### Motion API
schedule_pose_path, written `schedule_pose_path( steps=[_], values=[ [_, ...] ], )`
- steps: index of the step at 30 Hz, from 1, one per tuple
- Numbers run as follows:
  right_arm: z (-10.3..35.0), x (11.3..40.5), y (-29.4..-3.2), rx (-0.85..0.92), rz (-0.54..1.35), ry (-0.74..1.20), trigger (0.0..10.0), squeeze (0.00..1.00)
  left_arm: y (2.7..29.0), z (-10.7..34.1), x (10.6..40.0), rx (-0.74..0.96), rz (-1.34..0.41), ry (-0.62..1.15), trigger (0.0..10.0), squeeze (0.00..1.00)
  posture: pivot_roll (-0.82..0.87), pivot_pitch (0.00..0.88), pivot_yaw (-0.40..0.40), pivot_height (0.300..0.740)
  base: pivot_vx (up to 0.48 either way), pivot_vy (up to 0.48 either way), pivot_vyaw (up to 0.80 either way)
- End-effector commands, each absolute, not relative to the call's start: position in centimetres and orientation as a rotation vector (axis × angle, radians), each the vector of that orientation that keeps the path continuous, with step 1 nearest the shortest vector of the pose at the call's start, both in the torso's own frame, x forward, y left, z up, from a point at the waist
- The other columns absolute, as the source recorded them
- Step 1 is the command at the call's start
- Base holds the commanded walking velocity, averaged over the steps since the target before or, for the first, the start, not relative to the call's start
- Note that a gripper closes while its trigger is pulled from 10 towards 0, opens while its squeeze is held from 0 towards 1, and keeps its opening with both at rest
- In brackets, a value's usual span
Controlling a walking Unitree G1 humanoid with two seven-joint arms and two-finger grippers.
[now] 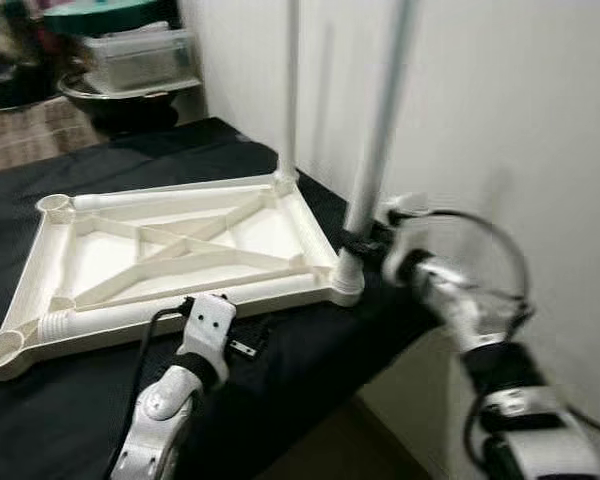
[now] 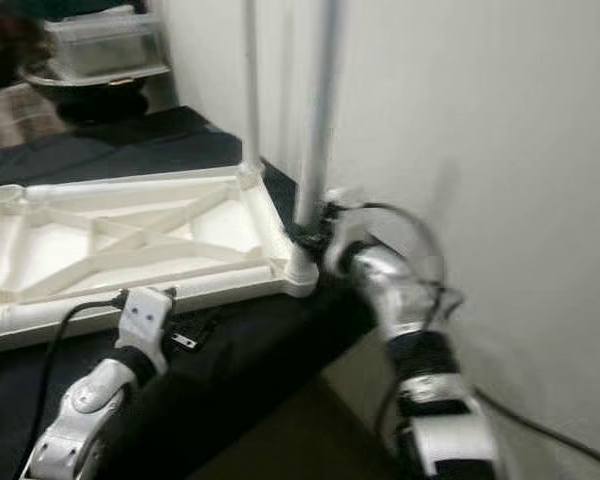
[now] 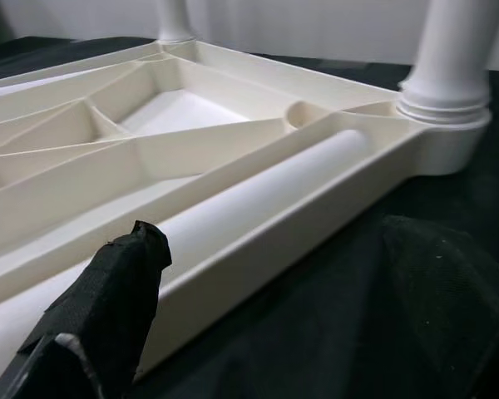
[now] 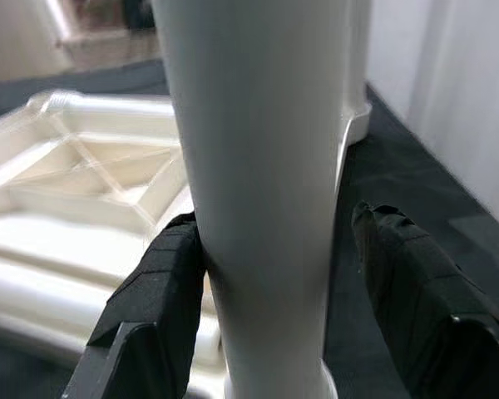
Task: Building children table
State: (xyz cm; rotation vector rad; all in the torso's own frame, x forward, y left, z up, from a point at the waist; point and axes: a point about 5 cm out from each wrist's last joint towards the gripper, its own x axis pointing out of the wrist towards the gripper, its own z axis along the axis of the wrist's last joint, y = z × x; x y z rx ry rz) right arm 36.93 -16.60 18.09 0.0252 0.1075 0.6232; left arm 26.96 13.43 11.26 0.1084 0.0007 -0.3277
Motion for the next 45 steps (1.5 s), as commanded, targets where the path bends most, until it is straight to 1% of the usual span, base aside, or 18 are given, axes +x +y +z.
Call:
schedule_pose_path(
  steps=[1, 4, 5, 12, 14, 15, 16, 20, 23, 24, 26, 27, 31, 32, 35, 37, 42, 45],
  values=[
    [17.9, 37.2, -16.2, -0.005, 0.650, 0.123, 10.0, 0.00, 13.2, 11.0, 26.9, 0.122, -0.334, 0.007, 10.0, 0.00, 0.06, 0.000, -0.061, 0.740, 0.000, 0.000, 0.00],
    [18.5, 37.7, -16.8, 0.007, 0.615, 0.111, 10.0, 0.00, 13.1, 10.9, 26.8, 0.121, -0.335, 0.006, 10.0, 0.00, 0.06, 0.000, -0.062, 0.740, 0.000, 0.000, 0.00],
    [18.6, 37.8, -16.8, 0.036, 0.600, 0.094, 0.0, 0.00, 13.1, 11.0, 26.8, 0.121, -0.338, 0.005, 10.0, 0.00, 0.06, 0.000, -0.063, 0.740, 0.000, 0.000, 0.00],
    [17.8, 38.3, -16.8, 0.123, 0.454, 0.081, 0.0, 0.00, 13.1, 11.0, 26.9, 0.125, -0.341, 0.003, 10.0, 0.00, 0.07, 0.000, -0.063, 0.740, 0.000, 0.000, 0.00],
    [16.1, 38.8, -18.4, 0.182, 0.047, 0.146, 0.0, 0.00, 13.3, 11.1, 26.9, 0.127, -0.338, 0.000, 10.0, 0.00, 0.07, 0.000, -0.063, 0.740, 0.000, 0.000, 0.00],
    [16.1, 38.8, -18.4, 0.182, 0.047, 0.146, 0.0, 0.00, 13.3, 11.1, 26.9, 0.127, -0.338, 0.000, 10.0, 0.00, 0.07, 0.000, -0.063, 0.740, 0.000, 0.000, 0.00],
    [14.9, 38.3, -19.0, 0.177, -0.165, 0.188, 0.0, 0.00, 13.3, 11.1, 27.0, 0.127, -0.337, -0.001, 10.0, 0.00, 0.07, 0.000, -0.062, 0.740, 0.000, 0.000, 0.00],
    [13.7, 37.4, -18.6, 0.172, -0.305, 0.231, 0.0, 0.00, 13.2, 11.1, 27.0, 0.126, -0.338, -0.001, 10.0, 0.00, 0.06, 0.000, -0.060, 0.740, 0.000, 0.000, 0.00],
    [12.4, 36.0, -15.6, 0.181, -0.363, 0.272, 0.0, 0.00, 12.9, 11.1, 27.0, 0.123, -0.347, -0.002, 10.0, 0.00, 0.06, 0.000, -0.056, 0.740, 0.000, 0.000, 0.00],
    [12.5, 36.0, -13.3, 0.206, -0.255, 0.285, 10.0, 0.00, 12.8, 11.1, 27.0, 0.123, -0.351, -0.002, 10.0, 0.00, 0.07, 0.000, -0.057, 0.740, 0.000, 0.000, 0.00],
    [13.0, 36.1, -11.7, 0.218, -0.162, 0.260, 10.0, 0.00, 12.7, 11.1, 27.0, 0.124, -0.353, -0.002, 10.0, 0.00, 0.06, 0.000, -0.057, 0.740, 0.000, 0.000, 0.00],
    [13.9, 36.4, -11.3, 0.243, -0.075, 0.212, 10.0, 1.00, 12.8, 11.2, 27.1, 0.126, -0.352, -0.002, 10.0, 0.00, 0.06, 0.000, -0.058, 0.740, 0.000, 0.000, 0.00],
    [15.1, 37.1, -11.8, 0.250, 0.013, 0.159, 10.0, 1.00, 12.9, 11.2, 27.1, 0.126, -0.350, -0.003, 10.0, 0.00, 0.06, 0.000, -0.058, 0.740, 0.000, 0.000, 0.00],
    [16.4, 37.7, -12.2, 0.272, 0.156, 0.114, 10.0, 0.00, 13.0, 11.2, 27.1, 0.126, -0.348, -0.003, 10.0, 0.00, 0.06, 0.000, -0.057, 0.740, 0.000, 0.000, 0.00],
    [17.5, 38.1, -12.6, 0.280, 0.286, 0.081, 10.0, 0.00, 13.0, 11.1, 27.1, 0.125, -0.348, -0.003, 10.0, 0.00, 0.06, 0.000, -0.057, 0.740, 0.000, 0.000, 0.00],
    [19.9, 37.2, -13.7, 0.215, 0.623, 0.020, 10.0, 0.00, 12.8, 11.1, 27.0, 0.122, -0.354, -0.001, 10.0, 0.00, 0.05, 0.000, -0.057, 0.740, 0.000, 0.000, 0.00],
    [20.6, 34.9, -13.5, 0.051, 0.880, 0.019, 10.0, 0.00, 12.8, 11.0, 27.0, 0.120, -0.352, 0.000, 10.0, 0.00, 0.05, 0.000, -0.061, 0.740, 0.000, 0.000, 0.00],
    [19.7, 34.3, -12.5, 0.038, 0.910, 0.045, 10.0, 0.00, 12.7, 11.1, 27.0, 0.120, -0.350, -0.001, 10.0, 0.00, 0.06, 0.000, -0.062, 0.740, 0.000, 0.000, 0.00]
  ],
)
